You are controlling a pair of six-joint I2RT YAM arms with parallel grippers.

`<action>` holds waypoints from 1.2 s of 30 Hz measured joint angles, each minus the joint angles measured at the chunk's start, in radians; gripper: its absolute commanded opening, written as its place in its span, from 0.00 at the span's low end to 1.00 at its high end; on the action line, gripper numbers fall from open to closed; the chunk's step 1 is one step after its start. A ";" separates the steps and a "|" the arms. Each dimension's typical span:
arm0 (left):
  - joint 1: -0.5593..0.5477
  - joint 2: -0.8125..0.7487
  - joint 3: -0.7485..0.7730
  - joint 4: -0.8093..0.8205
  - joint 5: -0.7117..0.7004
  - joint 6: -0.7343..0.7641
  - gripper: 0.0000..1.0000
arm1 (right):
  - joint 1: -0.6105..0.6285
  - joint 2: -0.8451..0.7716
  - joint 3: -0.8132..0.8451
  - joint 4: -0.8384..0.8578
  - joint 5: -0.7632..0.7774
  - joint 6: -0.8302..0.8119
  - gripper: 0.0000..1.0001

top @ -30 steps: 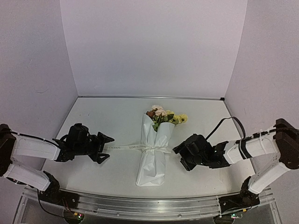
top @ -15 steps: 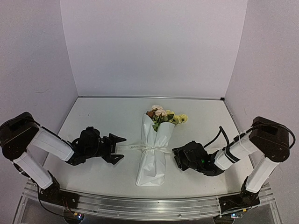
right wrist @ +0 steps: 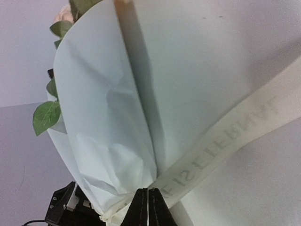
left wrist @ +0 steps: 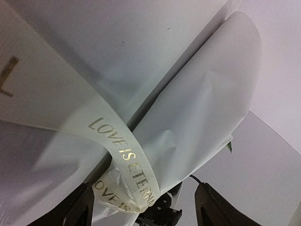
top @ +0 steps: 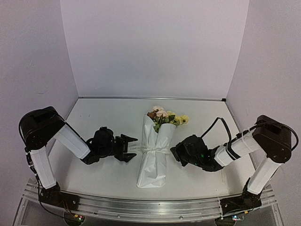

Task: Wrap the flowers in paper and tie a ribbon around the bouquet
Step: Tie the ribbon around the folded bouquet.

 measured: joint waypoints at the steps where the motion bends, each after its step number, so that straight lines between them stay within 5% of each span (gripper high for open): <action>1: -0.002 0.013 0.009 0.008 0.000 -0.006 0.74 | -0.001 -0.003 0.019 -0.016 -0.012 -0.025 0.00; 11: -0.030 0.078 0.043 0.031 -0.001 -0.056 0.67 | -0.001 -0.046 0.097 -0.142 -0.086 -0.170 0.02; 23: -0.032 0.156 0.069 0.148 -0.018 -0.065 0.37 | 0.001 -0.118 0.060 -0.203 -0.106 -0.189 0.52; 36: -0.013 0.191 0.070 0.231 0.006 -0.064 0.07 | 0.007 -0.072 -0.042 -0.075 -0.079 -0.095 0.70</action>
